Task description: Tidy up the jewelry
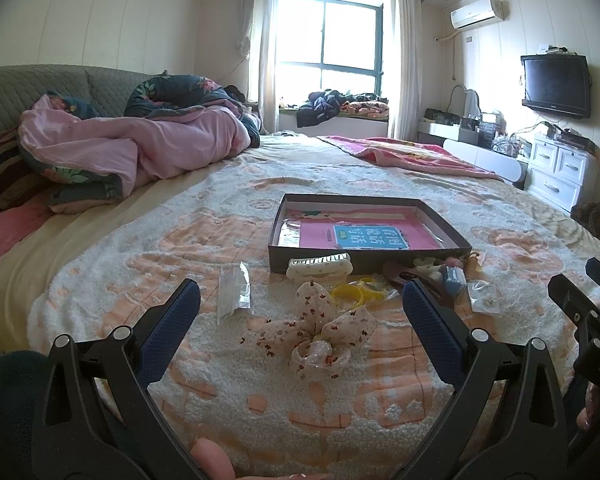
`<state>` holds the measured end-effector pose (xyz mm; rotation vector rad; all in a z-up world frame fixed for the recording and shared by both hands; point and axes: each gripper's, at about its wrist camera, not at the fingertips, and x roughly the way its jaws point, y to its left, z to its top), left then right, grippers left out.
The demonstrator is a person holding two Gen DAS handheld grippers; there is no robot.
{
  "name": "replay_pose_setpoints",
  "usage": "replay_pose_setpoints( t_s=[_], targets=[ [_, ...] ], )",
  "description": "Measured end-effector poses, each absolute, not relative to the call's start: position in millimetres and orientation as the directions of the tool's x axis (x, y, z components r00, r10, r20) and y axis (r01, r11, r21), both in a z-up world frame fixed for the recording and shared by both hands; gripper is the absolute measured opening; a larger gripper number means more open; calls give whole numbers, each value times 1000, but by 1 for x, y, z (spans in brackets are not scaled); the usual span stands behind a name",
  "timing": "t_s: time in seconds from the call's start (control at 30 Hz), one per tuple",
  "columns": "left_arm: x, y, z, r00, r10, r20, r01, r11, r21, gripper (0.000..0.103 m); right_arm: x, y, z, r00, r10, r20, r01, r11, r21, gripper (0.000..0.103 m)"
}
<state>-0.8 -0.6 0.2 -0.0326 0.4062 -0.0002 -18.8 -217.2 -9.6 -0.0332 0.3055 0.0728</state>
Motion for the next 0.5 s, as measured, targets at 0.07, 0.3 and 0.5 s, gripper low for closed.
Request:
replay_pose_setpoints(
  t_s=[0.07,0.3,0.5],
  targets=[
    [-1,0,0,919,-5,-393,-8,999,-32,93,-19,-217,-10,952,68,-300,-78,997,-21,97],
    [0,0,1,919,-6,-393,-7,999,-33,93,-19,-217,-9,951,66,-302,-74,997,-18,97],
    [-1,0,1,919,-6,-393,-7,999,-33,93,-19,-217,-9,951,66,-303,-75,997,-17,97]
  ],
)
